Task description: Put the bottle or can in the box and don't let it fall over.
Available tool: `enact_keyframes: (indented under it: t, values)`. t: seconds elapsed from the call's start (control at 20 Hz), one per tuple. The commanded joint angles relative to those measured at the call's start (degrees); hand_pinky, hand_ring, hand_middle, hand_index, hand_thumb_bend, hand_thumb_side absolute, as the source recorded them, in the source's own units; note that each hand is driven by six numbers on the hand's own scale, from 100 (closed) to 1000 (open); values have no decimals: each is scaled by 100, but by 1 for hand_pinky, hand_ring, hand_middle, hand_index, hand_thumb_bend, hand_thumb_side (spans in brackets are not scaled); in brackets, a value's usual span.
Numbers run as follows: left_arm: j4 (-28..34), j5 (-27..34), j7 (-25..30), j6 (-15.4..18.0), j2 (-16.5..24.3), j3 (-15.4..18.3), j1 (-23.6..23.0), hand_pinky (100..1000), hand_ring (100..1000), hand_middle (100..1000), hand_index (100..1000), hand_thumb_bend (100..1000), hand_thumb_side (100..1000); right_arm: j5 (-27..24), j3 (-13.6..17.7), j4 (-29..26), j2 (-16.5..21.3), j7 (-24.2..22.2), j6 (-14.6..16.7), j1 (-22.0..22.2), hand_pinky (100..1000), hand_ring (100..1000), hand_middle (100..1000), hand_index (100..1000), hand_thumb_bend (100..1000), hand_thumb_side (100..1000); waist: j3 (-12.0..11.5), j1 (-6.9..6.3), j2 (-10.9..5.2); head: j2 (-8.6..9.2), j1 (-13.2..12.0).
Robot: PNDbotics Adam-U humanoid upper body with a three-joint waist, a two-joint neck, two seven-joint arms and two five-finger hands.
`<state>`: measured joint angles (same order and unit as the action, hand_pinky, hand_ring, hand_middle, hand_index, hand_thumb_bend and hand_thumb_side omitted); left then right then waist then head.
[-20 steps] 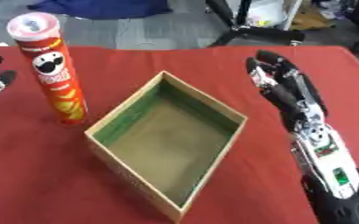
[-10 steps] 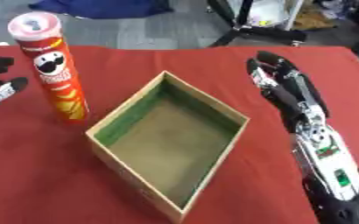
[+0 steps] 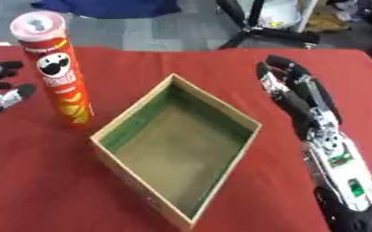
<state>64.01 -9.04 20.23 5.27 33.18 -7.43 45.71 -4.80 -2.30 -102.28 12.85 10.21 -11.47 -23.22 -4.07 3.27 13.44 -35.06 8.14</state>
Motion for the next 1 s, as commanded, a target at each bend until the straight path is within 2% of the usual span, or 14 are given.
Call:
enact_keyframes:
  t: [0.05, 1.0]
  values:
    - [6, -38, -75, -31, 64, 50, 168, 939, 1000, 958, 967, 537, 682, -38, -5, -118, 52, -18, 3, -86, 805, 922, 857, 828, 272, 426, 11, -17, -66, 109, -14]
    - [-266, -175, -371, -125, -144, 56, 441, 951, 1000, 956, 973, 571, 705, -82, -50, -129, 9, -49, -38, -149, 806, 917, 852, 826, 267, 429, 57, 38, 35, 232, -44]
